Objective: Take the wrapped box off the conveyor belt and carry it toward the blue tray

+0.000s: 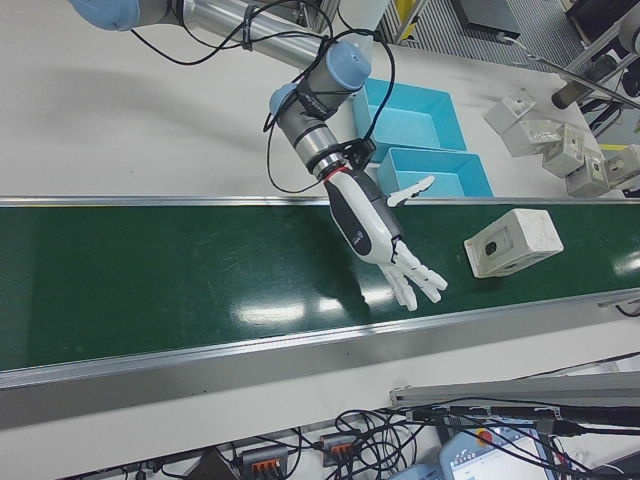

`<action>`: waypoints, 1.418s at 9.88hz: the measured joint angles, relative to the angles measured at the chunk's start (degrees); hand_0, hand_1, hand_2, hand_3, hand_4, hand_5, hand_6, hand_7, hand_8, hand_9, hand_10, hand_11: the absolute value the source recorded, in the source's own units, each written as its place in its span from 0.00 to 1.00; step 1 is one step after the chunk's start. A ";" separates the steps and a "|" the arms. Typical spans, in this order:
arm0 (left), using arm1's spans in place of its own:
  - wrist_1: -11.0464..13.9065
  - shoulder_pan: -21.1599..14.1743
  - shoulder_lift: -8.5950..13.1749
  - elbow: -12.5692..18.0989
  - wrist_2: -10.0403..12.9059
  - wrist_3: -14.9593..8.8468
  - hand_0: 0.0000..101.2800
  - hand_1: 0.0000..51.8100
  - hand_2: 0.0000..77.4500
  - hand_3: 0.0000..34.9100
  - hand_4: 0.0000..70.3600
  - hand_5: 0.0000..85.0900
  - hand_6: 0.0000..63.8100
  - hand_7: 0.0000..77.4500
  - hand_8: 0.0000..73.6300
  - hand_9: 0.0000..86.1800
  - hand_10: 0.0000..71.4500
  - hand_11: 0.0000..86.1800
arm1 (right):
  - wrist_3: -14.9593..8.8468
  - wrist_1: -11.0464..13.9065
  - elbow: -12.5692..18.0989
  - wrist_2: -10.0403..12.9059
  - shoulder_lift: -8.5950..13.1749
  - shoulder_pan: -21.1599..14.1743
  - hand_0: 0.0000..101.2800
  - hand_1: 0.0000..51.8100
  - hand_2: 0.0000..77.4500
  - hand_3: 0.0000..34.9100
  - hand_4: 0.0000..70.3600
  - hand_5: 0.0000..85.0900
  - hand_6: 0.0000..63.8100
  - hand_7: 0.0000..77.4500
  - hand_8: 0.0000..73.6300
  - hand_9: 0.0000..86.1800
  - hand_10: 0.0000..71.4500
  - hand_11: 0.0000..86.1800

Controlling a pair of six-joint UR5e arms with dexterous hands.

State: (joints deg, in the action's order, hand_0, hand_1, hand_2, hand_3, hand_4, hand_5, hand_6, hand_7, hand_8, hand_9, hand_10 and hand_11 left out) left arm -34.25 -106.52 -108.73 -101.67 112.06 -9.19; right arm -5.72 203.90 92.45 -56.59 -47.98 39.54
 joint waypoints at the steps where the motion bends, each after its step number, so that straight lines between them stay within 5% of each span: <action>1: 0.00 0.00 0.00 0.00 0.00 0.00 0.00 0.00 0.01 0.00 0.00 0.01 0.01 0.01 0.01 0.01 0.01 0.01 | -0.03 0.00 -0.01 -0.08 -0.14 0.02 0.48 0.29 0.04 0.00 0.12 0.13 0.03 0.04 0.00 0.01 0.00 0.01; 14: 0.00 0.00 0.00 0.00 0.00 0.00 0.00 0.00 0.01 0.00 0.00 0.01 0.00 0.01 0.01 0.01 0.01 0.01 | -1.05 0.01 -1.12 -0.89 -0.01 -0.26 0.49 0.29 0.06 0.00 0.14 0.13 0.03 0.02 0.00 0.01 0.00 0.01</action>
State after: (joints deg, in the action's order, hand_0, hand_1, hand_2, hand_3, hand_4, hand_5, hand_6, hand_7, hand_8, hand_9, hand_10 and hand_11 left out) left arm -34.25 -106.52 -108.73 -101.67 112.06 -9.18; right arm -6.77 203.91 91.32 -57.48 -47.99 39.29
